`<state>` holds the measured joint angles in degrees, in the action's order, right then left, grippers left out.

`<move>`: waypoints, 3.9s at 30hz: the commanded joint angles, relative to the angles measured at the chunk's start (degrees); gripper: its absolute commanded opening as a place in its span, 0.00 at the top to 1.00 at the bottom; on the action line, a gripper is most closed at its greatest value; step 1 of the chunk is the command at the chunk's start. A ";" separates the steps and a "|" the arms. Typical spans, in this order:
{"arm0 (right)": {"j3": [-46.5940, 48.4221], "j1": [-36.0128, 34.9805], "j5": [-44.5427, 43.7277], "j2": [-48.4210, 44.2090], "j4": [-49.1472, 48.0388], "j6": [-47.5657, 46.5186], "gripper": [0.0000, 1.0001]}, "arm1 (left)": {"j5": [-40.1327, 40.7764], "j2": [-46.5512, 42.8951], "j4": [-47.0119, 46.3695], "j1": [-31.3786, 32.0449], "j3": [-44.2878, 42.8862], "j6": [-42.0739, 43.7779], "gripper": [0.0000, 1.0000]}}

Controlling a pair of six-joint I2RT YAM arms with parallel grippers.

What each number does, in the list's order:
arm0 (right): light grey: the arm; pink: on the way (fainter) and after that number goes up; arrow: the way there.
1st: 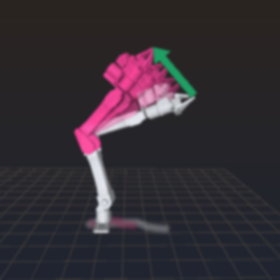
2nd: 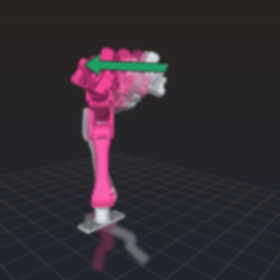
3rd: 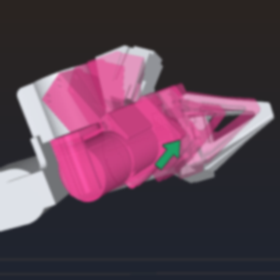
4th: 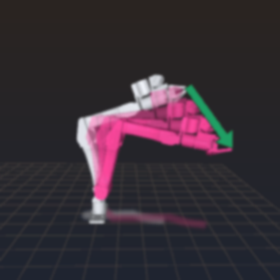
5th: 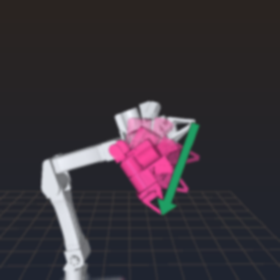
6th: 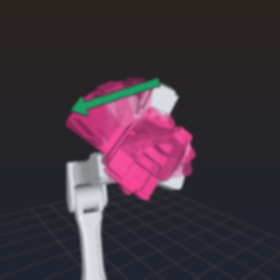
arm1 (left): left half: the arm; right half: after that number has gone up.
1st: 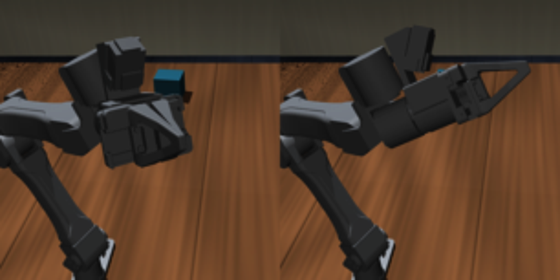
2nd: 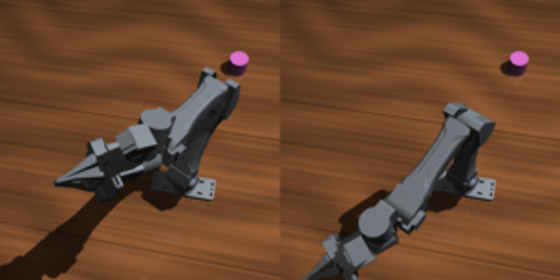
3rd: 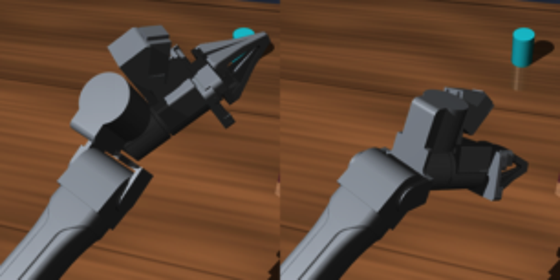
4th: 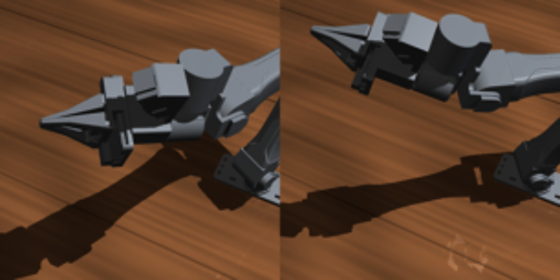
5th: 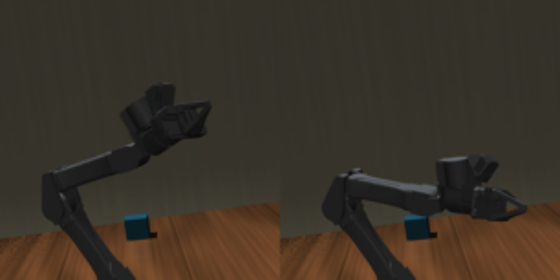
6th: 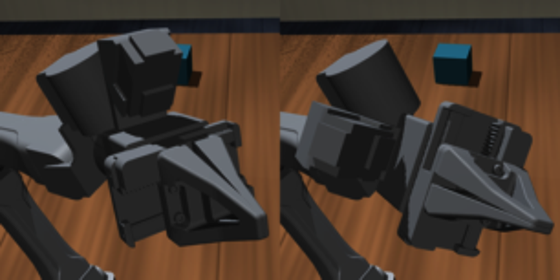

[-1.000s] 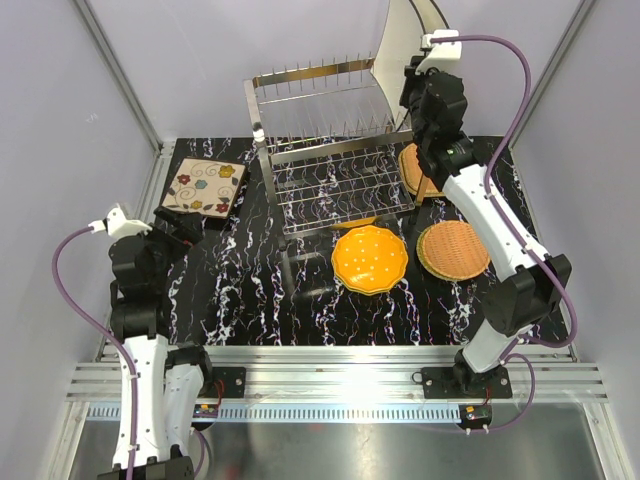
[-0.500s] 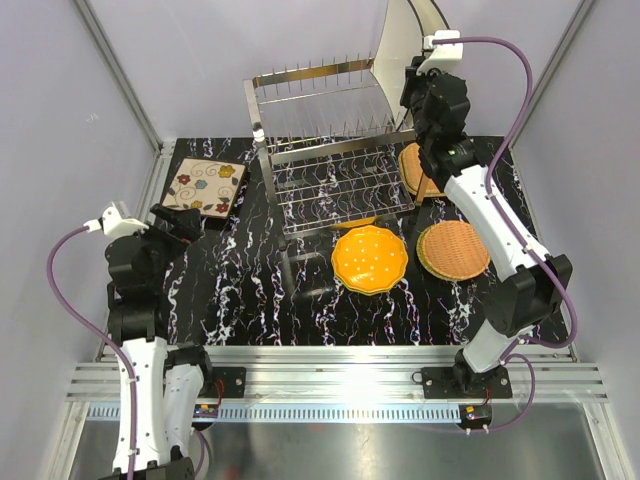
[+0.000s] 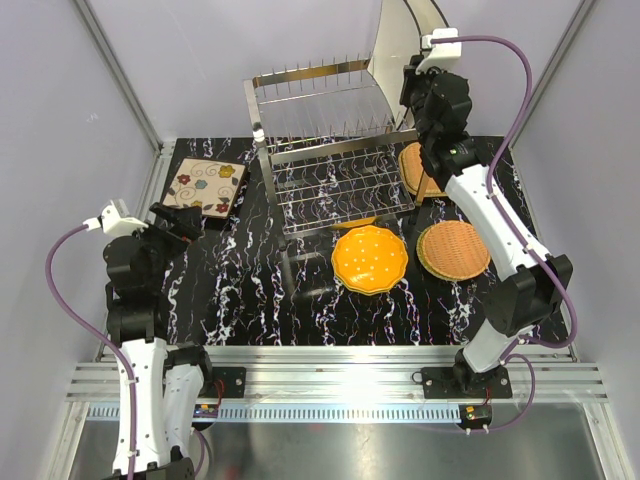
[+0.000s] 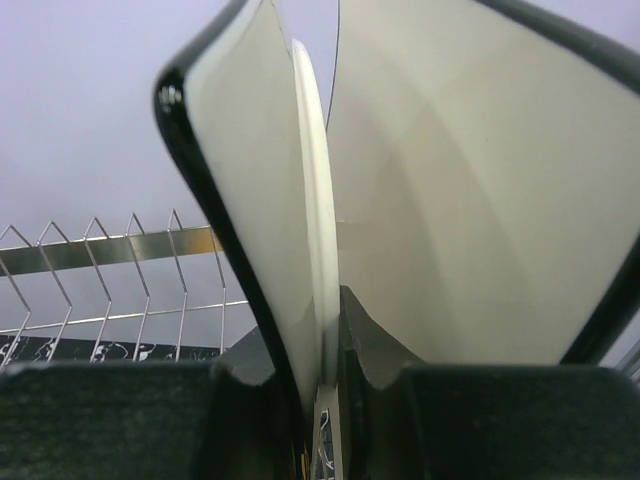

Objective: Unload the plates from the dish rack
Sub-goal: Grab a plate with the right arm, then pass the plate from the right arm to the left

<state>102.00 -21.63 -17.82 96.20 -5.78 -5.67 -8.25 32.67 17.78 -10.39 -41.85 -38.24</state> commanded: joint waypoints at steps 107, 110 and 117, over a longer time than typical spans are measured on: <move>-2.68 -6.76 37.51 -20.09 6.40 54.54 1.00 | 4.03 37.91 -62.17 41.95 -20.74 -31.99 1.00; -3.12 -6.85 37.60 -20.53 6.57 53.40 0.87 | 5.17 36.16 -63.48 41.51 -18.81 -32.07 1.00; -3.73 -6.85 37.25 -21.32 6.49 46.90 0.23 | 4.91 31.85 -67.17 37.91 -15.90 -36.99 1.00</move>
<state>97.38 -27.97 19.20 78.30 8.01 45.54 -4.05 68.14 -40.77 29.19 -57.19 -75.22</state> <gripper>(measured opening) 0.685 0.128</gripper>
